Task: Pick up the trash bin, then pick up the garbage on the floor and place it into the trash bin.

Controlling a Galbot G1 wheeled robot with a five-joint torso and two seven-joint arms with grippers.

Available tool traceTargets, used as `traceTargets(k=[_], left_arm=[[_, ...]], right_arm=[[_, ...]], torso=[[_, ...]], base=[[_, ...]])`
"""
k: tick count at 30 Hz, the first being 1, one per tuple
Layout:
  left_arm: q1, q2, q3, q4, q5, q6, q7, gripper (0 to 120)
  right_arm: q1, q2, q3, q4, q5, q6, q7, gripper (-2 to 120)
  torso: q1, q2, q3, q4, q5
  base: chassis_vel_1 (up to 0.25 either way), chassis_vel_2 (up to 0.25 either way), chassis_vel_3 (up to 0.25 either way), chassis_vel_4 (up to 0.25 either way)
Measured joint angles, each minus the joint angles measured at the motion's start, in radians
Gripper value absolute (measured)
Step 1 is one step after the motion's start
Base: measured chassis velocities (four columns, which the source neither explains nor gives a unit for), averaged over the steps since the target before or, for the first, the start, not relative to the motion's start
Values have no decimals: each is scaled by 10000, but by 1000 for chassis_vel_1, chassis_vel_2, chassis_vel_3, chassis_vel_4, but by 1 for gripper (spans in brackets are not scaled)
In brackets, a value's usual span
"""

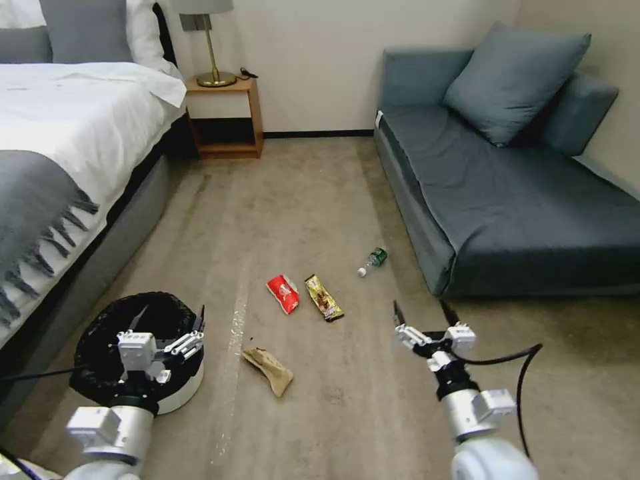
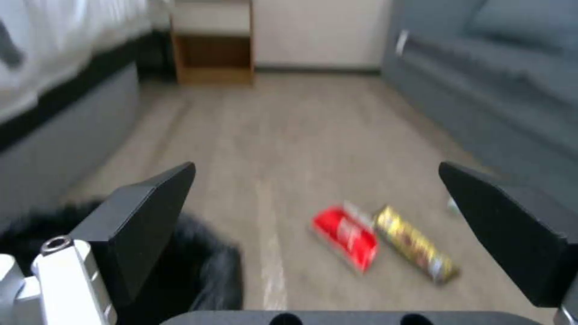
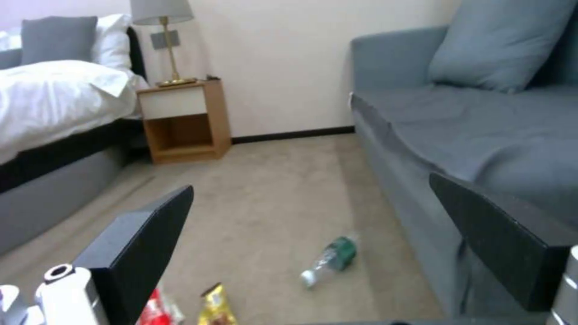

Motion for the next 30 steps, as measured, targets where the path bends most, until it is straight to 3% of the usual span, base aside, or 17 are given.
traceTargets(k=[4, 5, 8, 11, 12, 13, 15, 19, 22, 26, 30], left_arm=[[-360, 828, -1136, 743, -184, 1209, 101, 100], [-360, 828, -1136, 743, -184, 1209, 101, 100], [-814, 1518, -2180, 1216, -268, 2417, 337, 100], [-943, 1743, -2417, 1371, -273, 2773, 414, 100], [-1282, 2274, -2857, 1834, -283, 3724, 611, 100], [-1282, 2274, -2857, 1834, -283, 3724, 611, 100], [-1678, 2726, -3013, 2429, -410, 4459, 823, 100], [-2141, 3100, -2939, 3167, -604, 4918, 1050, 100], [-2556, 3335, -2678, 3761, -690, 5092, 1182, 100], [-3442, 3639, -1916, 4881, -805, 5539, 1371, 100], [-3972, 3684, -1697, 5548, -723, 5949, 1396, 100]], right_arm=[[-46, -61, 122, -144, -111, 210, 13, 100], [-46, -61, 122, -144, -111, 210, 13, 100], [-63, -18, 167, -365, -139, 360, 91, 100], [-70, -13, 177, -420, -146, 397, 116, 100], [-77, -6, 188, -513, -149, 458, 154, 100], [-77, -6, 188, -513, -149, 458, 154, 100], [-85, 9, 195, -552, -151, 485, 186, 100], [-98, 18, 203, -558, -152, 487, 202, 100], [-103, 33, 223, -559, -156, 487, 215, 100], [-134, 133, 258, -494, -223, 454, 229, 100], [-195, 254, 263, -404, -336, 414, 242, 100]], torso=[[0, 0, 0, 0, 0], [0, 0, 0, 0, 0], [0, 0, 0, 0, 3], [0, -1, 0, -1, 3], [0, -1, 0, 0, 4], [0, -1, 0, 0, 4], [0, -1, 0, 0, 2], [0, -2, 0, 0, 2], [0, -1, 0, 1, 0], [0, -1, 0, -2, 1], [1, -2, 0, -1, 1]], base=[[0, 0, 0, 0], [0, 0, 0, 0], [0, 0, 0, 0], [0, 0, 0, 0], [0, 0, 0, 0], [0, 0, 0, 0], [0, 0, 0, 0], [0, 0, 0, 0], [0, 0, 0, 0], [0, 0, 0, 0], [0, 0, 0, 0]])
